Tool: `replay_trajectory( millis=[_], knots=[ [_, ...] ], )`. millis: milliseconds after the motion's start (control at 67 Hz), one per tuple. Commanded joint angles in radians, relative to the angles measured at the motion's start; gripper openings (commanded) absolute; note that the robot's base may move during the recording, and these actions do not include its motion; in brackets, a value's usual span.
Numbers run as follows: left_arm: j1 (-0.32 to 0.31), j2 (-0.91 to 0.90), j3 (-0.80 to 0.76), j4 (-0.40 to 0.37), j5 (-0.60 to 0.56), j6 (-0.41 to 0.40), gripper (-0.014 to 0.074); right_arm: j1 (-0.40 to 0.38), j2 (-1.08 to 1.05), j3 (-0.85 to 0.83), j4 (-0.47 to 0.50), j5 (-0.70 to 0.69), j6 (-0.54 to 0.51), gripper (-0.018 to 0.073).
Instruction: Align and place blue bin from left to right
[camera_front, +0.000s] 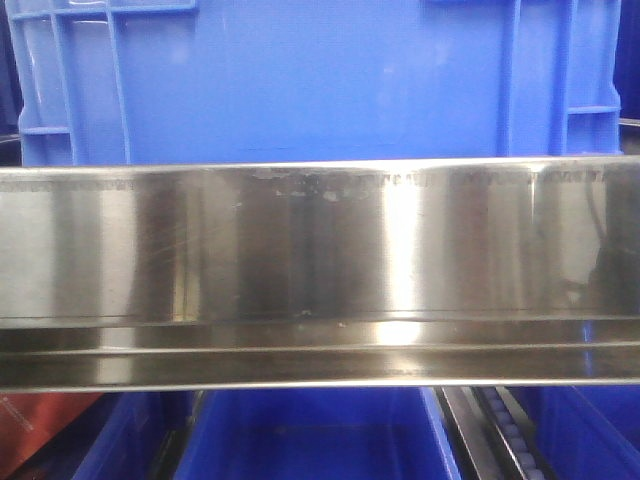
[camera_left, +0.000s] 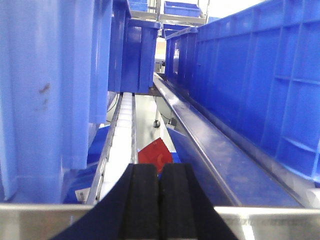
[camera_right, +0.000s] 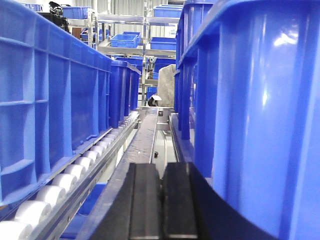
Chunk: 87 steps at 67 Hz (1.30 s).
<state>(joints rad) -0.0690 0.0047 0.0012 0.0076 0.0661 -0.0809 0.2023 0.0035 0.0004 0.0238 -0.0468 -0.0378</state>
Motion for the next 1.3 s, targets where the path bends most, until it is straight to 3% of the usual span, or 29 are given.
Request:
replay_trajectory(
  millis=[0, 134, 344, 493, 926, 1284],
  knots=[
    [-0.007, -0.005, -0.001, 0.005, -0.040, 0.001, -0.0111, -0.005, -0.003, 0.000, 0.003, -0.029, -0.007, -0.0070],
    [-0.007, -0.005, -0.001, 0.005, -0.094, 0.001, -0.0111, -0.005, -0.003, 0.000, 0.003, -0.029, -0.007, -0.0070],
    [-0.007, -0.005, -0.001, 0.005, -0.083, 0.001, -0.0111, -0.005, -0.003, 0.000, 0.003, -0.029, -0.007, -0.0070],
    [-0.007, -0.005, -0.001, 0.084, -0.074, 0.001, -0.0111, -0.005, -0.003, 0.000, 0.003, -0.029, -0.007, -0.0070],
    [-0.007, -0.005, -0.001, 0.025, -0.035, 0.029, -0.0111, -0.005, -0.003, 0.000, 0.003, -0.029, -0.007, -0.0070],
    [-0.007, -0.005, -0.001, 0.023, -0.038, 0.029, -0.0111, -0.005, -0.003, 0.000, 0.003, -0.029, -0.007, -0.0070]
  ],
)
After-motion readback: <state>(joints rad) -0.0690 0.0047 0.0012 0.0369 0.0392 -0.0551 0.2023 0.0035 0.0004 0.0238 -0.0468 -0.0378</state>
